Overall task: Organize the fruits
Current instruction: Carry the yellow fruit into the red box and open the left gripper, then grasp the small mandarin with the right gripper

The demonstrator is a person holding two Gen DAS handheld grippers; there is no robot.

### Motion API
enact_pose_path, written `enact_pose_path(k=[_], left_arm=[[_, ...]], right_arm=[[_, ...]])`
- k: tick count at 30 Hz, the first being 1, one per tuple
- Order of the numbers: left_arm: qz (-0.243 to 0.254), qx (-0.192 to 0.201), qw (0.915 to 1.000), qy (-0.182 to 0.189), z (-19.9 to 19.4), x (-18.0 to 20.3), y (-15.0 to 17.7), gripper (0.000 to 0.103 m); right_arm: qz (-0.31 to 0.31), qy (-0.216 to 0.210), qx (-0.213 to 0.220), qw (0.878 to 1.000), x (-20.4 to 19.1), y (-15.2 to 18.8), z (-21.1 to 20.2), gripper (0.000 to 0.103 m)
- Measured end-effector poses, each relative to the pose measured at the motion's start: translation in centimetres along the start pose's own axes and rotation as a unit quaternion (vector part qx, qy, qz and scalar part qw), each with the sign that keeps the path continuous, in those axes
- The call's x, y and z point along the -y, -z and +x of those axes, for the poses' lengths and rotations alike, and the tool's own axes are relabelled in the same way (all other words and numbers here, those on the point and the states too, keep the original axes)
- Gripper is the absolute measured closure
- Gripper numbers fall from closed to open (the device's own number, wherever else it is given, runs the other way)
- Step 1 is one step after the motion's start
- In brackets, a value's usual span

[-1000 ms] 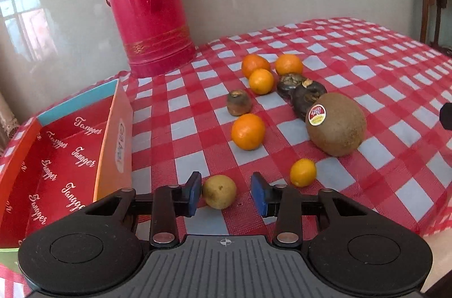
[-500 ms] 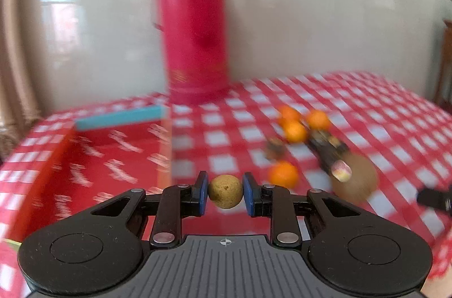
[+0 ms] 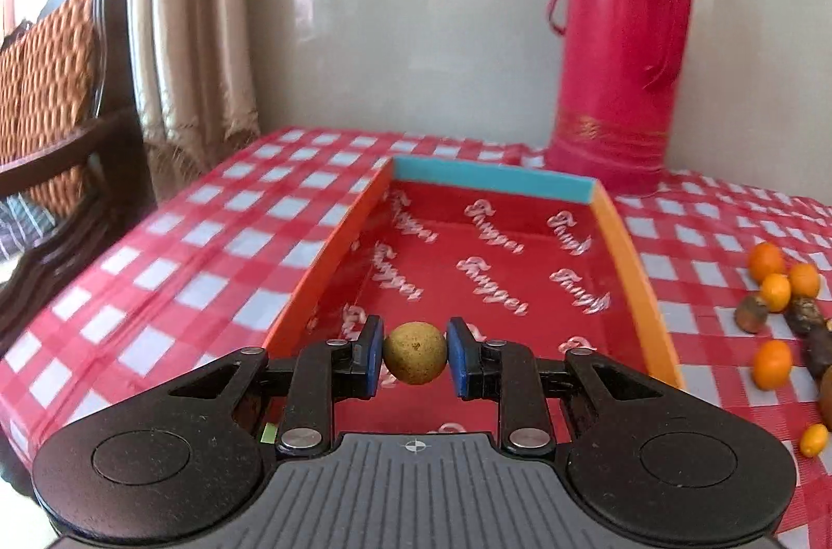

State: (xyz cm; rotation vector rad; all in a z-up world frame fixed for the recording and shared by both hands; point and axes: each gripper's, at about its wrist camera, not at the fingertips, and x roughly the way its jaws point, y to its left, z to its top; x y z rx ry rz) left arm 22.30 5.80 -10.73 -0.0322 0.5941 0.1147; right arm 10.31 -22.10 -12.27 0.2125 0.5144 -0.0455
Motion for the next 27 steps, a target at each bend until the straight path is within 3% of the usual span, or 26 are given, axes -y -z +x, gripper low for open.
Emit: enact_pose_path(k=[5, 6, 8, 9, 13, 17, 20, 21, 27], left_arm=[[-0.017, 0.002, 0.9999, -0.003, -0.5, -0.9, 0.9, 0.073], [-0.020, 0.002, 0.9998, -0.005, -0.6, -0.9, 1.1, 0.054], [-0.025, 0.013, 0.9996, -0.001, -1.2, -1.0, 1.1, 0.028], [-0.026, 0.018, 0.9995, -0.003, -1.6, -1.0, 1.1, 0.022], [-0.032, 0.041, 0.9986, 0.001, -3.5, -1.5, 0.8, 0.017], [-0.056, 0.069, 0.9959, -0.013, -6.1, -3.6, 0.9, 0.011], [-0.077, 0.079, 0.9933, -0.036, -7.4, -5.7, 1.6, 0.008], [-0.081, 0.079, 0.9926, -0.045, -7.7, -6.4, 1.9, 0.008], [-0.110, 0.071, 0.9881, -0.082, -8.6, -10.2, 4.0, 0.008]], right_arm=[[-0.023, -0.018, -0.005, 1.000, -1.7, -0.2, 0.6, 0.005], [-0.029, -0.021, -0.006, 0.999, -2.0, -0.2, 0.8, 0.005], [-0.041, -0.027, -0.009, 0.999, -2.7, -0.3, 1.1, 0.005], [-0.044, -0.033, -0.013, 0.998, -3.0, -0.3, 1.4, 0.005], [-0.044, -0.047, -0.025, 0.998, -3.7, -0.5, 2.5, 0.010], [-0.051, -0.047, -0.031, 0.997, -4.2, -0.8, 3.6, 0.028], [-0.055, -0.035, -0.039, 0.997, -4.7, -0.9, 4.7, 0.032], [-0.055, -0.032, -0.042, 0.997, -4.7, -0.9, 5.0, 0.041], [-0.051, -0.013, -0.058, 0.997, -4.4, -0.6, 6.0, 0.063]])
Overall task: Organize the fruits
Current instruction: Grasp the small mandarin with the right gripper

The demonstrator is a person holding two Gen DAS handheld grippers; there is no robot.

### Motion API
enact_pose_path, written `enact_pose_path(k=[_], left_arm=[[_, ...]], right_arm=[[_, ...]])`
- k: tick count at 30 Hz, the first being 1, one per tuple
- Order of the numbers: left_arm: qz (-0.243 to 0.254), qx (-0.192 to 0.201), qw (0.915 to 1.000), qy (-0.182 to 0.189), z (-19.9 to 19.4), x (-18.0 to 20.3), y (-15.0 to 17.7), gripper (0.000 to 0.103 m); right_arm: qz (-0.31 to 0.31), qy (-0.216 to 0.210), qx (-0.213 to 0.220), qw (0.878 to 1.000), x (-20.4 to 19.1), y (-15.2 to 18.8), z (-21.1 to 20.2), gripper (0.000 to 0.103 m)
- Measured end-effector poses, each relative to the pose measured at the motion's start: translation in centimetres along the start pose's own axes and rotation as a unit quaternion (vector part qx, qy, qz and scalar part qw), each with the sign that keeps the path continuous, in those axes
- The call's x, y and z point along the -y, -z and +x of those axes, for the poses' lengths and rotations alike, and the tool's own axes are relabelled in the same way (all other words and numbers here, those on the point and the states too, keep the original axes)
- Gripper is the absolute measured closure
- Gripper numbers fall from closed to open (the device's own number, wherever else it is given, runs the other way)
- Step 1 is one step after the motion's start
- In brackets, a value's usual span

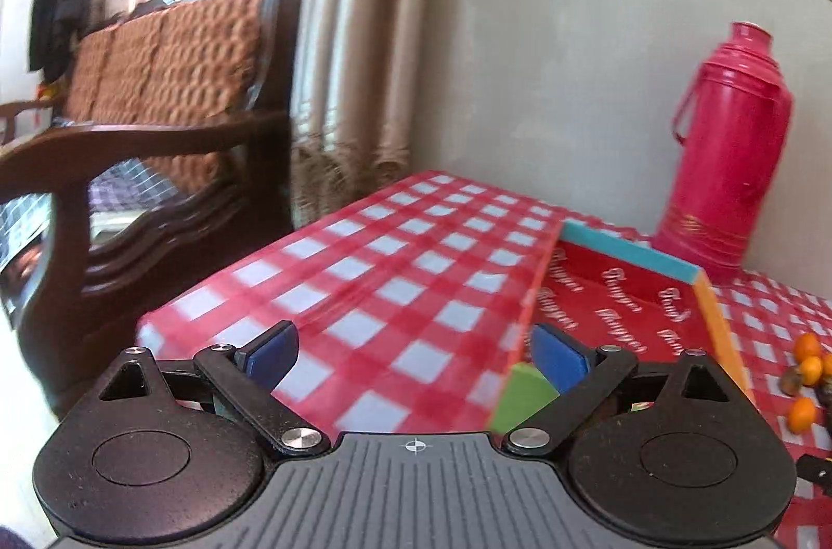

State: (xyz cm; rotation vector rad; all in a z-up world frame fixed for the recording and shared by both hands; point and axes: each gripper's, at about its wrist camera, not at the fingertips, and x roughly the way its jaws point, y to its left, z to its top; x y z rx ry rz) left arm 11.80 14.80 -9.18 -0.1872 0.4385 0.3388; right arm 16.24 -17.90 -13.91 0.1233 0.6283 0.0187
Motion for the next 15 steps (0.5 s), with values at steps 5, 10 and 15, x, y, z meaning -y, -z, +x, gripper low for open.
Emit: enact_pose_path(k=[5, 10, 15], left_arm=[[-0.002, -0.006, 0.9998, -0.016, 0.2, -2.0, 1.1, 0.007], [-0.028, -0.001, 0.9990, -0.035, 0.0, -4.1, 1.6, 0.007], [-0.041, 0.015, 0.9971, -0.062, -0.5, -5.6, 2.0, 0.005]], right_arm=[[-0.003, 0.013, 0.005, 1.000, 0.0, 0.0, 0.2, 0.084], [0.000, 0.005, 0.006, 1.000, -0.1, -0.1, 0.1, 0.091], [-0.023, -0.038, 0.038, 0.998, -2.8, -1.5, -1.2, 0.091]])
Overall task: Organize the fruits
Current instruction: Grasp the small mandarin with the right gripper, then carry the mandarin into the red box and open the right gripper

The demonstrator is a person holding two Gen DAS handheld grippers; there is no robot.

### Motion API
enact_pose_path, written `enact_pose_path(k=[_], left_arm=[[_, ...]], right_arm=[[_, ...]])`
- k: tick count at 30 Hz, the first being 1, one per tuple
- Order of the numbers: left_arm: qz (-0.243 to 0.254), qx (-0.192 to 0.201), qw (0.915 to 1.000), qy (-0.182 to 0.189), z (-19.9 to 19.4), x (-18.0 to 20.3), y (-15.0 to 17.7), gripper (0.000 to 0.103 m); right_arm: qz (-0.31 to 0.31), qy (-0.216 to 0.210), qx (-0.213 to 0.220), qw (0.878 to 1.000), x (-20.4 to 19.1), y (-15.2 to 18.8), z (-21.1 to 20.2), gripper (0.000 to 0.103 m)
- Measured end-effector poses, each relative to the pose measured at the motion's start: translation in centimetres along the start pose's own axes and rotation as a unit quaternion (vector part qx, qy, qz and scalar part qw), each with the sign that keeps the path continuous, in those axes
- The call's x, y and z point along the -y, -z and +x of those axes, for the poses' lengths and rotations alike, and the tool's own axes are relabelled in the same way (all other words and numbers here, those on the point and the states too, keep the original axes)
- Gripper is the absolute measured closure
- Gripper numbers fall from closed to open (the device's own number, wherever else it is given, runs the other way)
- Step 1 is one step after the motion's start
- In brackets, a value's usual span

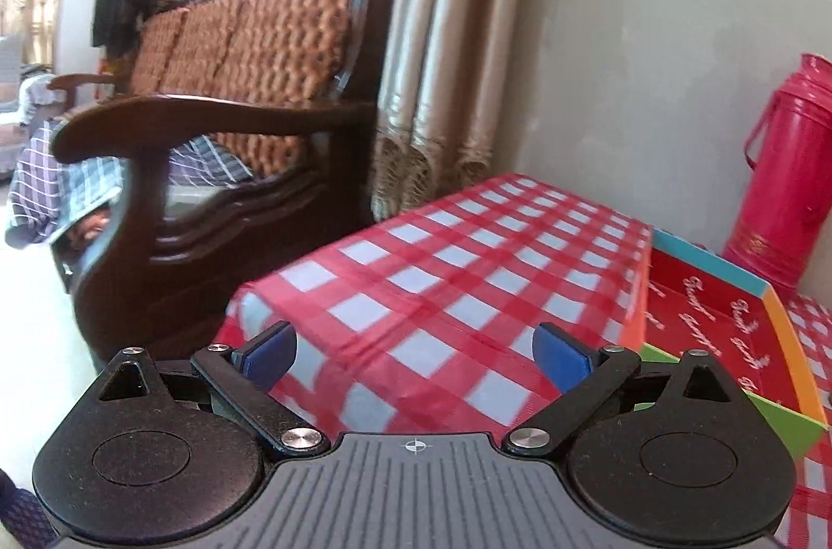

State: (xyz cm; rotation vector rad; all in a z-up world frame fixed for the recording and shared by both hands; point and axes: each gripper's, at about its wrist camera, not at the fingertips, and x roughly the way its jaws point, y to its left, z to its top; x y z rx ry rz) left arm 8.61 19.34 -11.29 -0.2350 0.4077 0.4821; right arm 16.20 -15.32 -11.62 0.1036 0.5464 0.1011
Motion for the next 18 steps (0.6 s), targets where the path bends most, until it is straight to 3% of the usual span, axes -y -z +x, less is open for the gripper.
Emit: enact_pose_path(k=[8, 14, 18], left_arm=[[0.009, 0.021, 0.9996, -0.018, -0.6, -1.7, 0.1, 0.001], [0.003, 0.018, 0.9995, -0.024, -0.5, -2.8, 0.1, 0.001], [0.005, 0.019, 0.9995, -0.025, -0.4, -3.0, 0.2, 0.000]], right_arm=[[-0.054, -0.090, 0.032, 0.994, -6.7, -2.9, 0.3, 0.091], [-0.084, -0.113, 0.002, 0.990, -9.9, -2.4, 2.3, 0.091], [-0.093, -0.120, -0.007, 0.988, -10.8, -1.8, 2.2, 0.080]])
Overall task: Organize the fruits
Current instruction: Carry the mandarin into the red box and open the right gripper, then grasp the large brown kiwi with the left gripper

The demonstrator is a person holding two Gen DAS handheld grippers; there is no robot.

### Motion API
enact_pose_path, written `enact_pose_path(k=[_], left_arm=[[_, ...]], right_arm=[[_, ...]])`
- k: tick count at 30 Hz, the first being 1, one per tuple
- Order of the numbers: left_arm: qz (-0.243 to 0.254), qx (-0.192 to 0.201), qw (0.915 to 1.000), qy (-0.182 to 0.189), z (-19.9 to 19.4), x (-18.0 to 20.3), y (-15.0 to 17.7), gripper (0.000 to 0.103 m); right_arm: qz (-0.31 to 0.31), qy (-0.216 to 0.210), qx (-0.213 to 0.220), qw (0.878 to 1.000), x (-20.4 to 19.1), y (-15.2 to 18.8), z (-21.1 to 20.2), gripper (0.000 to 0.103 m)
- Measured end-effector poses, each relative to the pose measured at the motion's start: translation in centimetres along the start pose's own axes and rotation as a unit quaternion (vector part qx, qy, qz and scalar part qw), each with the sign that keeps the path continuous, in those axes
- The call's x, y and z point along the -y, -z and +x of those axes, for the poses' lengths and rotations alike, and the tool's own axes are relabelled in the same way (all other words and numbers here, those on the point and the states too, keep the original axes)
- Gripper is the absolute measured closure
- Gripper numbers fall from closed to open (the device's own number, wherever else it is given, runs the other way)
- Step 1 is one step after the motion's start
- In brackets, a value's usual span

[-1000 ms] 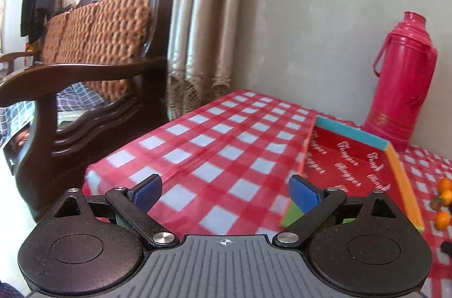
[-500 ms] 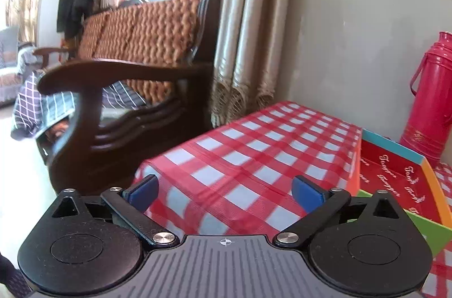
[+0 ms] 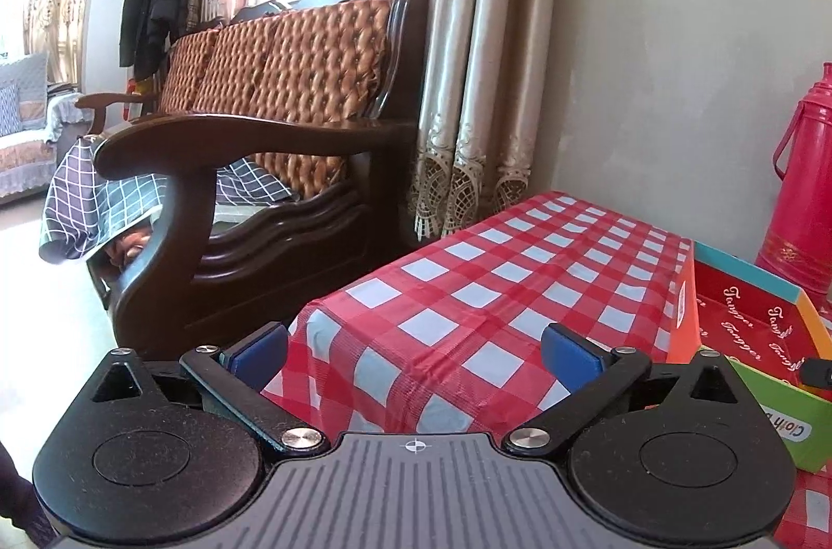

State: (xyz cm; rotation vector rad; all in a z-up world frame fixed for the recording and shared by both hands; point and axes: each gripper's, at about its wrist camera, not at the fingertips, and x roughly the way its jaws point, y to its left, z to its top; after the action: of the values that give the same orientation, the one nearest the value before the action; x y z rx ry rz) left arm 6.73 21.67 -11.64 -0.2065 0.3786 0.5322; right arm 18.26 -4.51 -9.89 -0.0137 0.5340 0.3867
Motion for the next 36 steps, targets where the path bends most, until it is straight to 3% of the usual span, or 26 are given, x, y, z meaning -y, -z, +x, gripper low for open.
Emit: enact_pose_path(k=[5, 9, 20, 29, 36], left_arm=[[0.002, -0.002, 1.0000, 0.006, 0.0, 0.4, 0.0, 0.000], [0.014, 0.001, 0.9998, 0.013, -0.2, 1.3, 0.2, 0.000], [0.088, 0.015, 0.9939, 0.066, -1.6, 6.4, 0.8, 0.000], [0.154, 0.032, 0.9730, 0.169, -4.7, 13.8, 1.0, 0.001], [0.194, 0.030, 0.9433, 0.268, -7.6, 21.4, 1.4, 0.001]], right_arm=[[0.005, -0.002, 0.012, 1.000, 0.2, 0.0, -1.1, 0.067], [0.011, 0.011, 0.035, 0.999, 1.1, 0.1, -2.7, 0.043], [0.022, 0.117, 0.080, 0.990, 6.1, 2.5, -7.5, 0.021], [0.062, 0.235, 0.106, 0.964, 11.0, 5.0, -10.6, 0.012], [0.085, 0.330, 0.138, 0.930, 14.6, 7.3, -13.6, 0.006]])
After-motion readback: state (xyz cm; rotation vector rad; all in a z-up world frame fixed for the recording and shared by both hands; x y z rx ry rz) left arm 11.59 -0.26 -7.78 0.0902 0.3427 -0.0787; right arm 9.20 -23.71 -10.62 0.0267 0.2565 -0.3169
